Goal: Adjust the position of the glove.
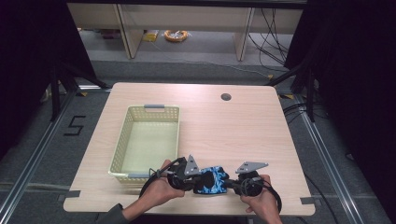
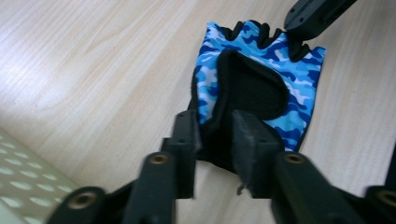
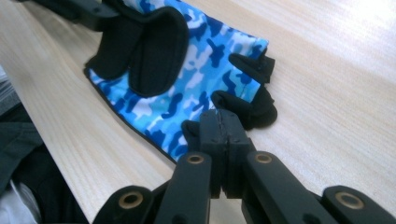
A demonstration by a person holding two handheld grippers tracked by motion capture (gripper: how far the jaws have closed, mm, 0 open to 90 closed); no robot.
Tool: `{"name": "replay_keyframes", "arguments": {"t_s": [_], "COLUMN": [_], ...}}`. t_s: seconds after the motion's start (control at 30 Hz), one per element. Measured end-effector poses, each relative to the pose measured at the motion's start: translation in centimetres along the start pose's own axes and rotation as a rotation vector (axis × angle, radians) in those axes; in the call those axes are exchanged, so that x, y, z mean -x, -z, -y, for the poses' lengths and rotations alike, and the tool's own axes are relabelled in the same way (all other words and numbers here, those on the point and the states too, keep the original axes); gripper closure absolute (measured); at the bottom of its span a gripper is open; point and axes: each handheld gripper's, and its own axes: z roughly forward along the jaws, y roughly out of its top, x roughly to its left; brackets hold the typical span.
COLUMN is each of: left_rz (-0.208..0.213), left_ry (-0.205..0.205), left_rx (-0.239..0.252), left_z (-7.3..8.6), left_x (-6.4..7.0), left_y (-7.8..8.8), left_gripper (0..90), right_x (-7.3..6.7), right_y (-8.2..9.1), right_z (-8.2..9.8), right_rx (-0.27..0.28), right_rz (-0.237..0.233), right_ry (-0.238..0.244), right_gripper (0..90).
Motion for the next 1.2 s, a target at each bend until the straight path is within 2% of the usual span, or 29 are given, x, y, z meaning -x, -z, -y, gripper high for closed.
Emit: {"name": "replay_keyframes", "arguments": {"t_s": [0.07,0.1,0.13,0.2,0.23,0.27,0.37,0.43,0.47,0.53,0.57,0.6,0.63,0.67,0.7,0.73,0.77,0.8,0.83,0.87,0.93,0.97,1.0,1.03,1.07,1.1,1.13,1.17,1.2], "left_rz": [0.002,0.003,0.010,0.016,0.009,0.002,0.015,0.024,0.022,0.040,0.051,0.048,0.052,0.050,0.050,0.067,0.067,0.094,0.093,0.089,0.105,0.105,0.118,0.118,0.137,0.137,0.135,0.135,0.128], "left_ry": [-0.014,-0.001,0.043,0.058,0.069,0.084,0.084,0.083,0.079,0.112,0.141,0.145,0.157,0.163,0.163,0.166,0.170,0.224,0.223,0.226,0.270,0.270,0.306,0.306,0.335,0.335,0.340,0.340,0.323], "left_rx": [0.001,0.005,0.009,0.004,0.025,0.057,0.071,0.080,0.078,0.097,0.107,0.105,0.103,0.096,0.096,0.106,0.093,0.112,0.110,0.095,0.088,0.088,0.088,0.088,0.086,0.086,0.090,0.090,0.071], "left_z": [0.0,0.1,0.3,0.4,0.6,0.8,0.9,1.1,1.3,1.8,2.0,2.4,2.6,2.8,2.8,3.0,3.2,3.3,3.5,3.7,4.3,4.3,4.6,4.6,4.8,4.8,5.0,5.0,5.2], "left_x": [0.1,0.1,0.3,0.4,0.4,0.7,1.3,1.8,1.9,1.9,1.9,1.8,1.8,1.8,1.8,1.8,1.7,2.0,1.9,1.8,1.6,1.6,1.5,1.5,1.2,1.2,1.0,1.0,0.8], "left_y": [0.2,0.2,0.4,0.5,0.6,1.2,2.1,2.7,2.9,3.1,3.2,3.3,3.2,3.3,3.3,3.2,3.2,3.0,3.0,3.0,2.7,2.7,2.5,2.5,2.4,2.4,2.3,2.3,2.3], "left_gripper": [62.3,62.3,55.9,52.9,48.6,48.1,43.5,43.1,43.7,43.7,43.7,43.2,42.5,42.3,41.8,41.3,41.3,40.3,40.3,39.3,35.5,34.6,34.0,33.9,33.6,33.1,32.4,31.8,32.2], "right_x": [0.0,0.0,-0.1,0.0,-0.1,0.0,0.0,0.1,0.0,0.1,0.1,0.1,0.4,0.3,0.3,0.5,0.5,0.4,0.4,0.3,0.4,0.4,0.7,0.7,0.8,0.8,0.6,0.6,0.9], "right_y": [-0.1,-0.1,-0.1,-0.3,0.0,0.0,0.1,0.0,0.0,0.2,0.2,0.7,0.9,1.0,1.0,0.9,0.9,0.8,0.8,0.7,0.4,0.4,0.1,0.1,-0.3,-0.3,-0.7,-0.7,-1.3], "right_z": [0.1,0.1,0.1,0.2,0.3,0.3,0.3,0.2,0.2,0.1,0.1,-0.1,-0.2,-0.2,-0.2,-0.3,-0.3,-0.5,-0.5,-0.6,-0.7,-0.7,-0.8,-0.8,-1.0,-1.0,-1.2,-1.2,-1.2], "right_rx": [-0.020,-0.020,-0.042,-0.023,-0.048,-0.043,-0.046,-0.030,-0.037,-0.031,-0.005,0.005,0.011,0.020,0.020,0.044,0.044,0.057,0.057,0.055,0.065,0.065,0.068,0.068,0.052,0.052,0.032,0.032,0.041], "right_rz": [0.010,0.010,0.021,0.032,0.034,0.037,0.043,0.048,0.051,0.066,0.082,0.093,0.105,0.104,0.104,0.114,0.114,0.113,0.113,0.098,0.086,0.086,0.082,0.082,0.062,0.062,0.046,0.046,0.059], "right_ry": [0.005,0.005,0.009,0.025,0.011,0.027,0.015,0.025,0.012,0.029,0.032,-0.002,0.006,-0.016,-0.016,0.001,0.001,-0.024,-0.024,-0.050,-0.088,-0.088,-0.106,-0.106,-0.156,-0.156,-0.202,-0.202,-0.158], "right_gripper": [90.0,90.0,90.0,90.0,89.9,89.7,89.4,88.8,88.1,85.6,83.7,74.9,73.0,70.9,70.9,63.3,63.3,58.8,58.8,56.4,52.0,52.0,48.9,48.9,46.9,46.9,45.4,45.4,43.9]}}
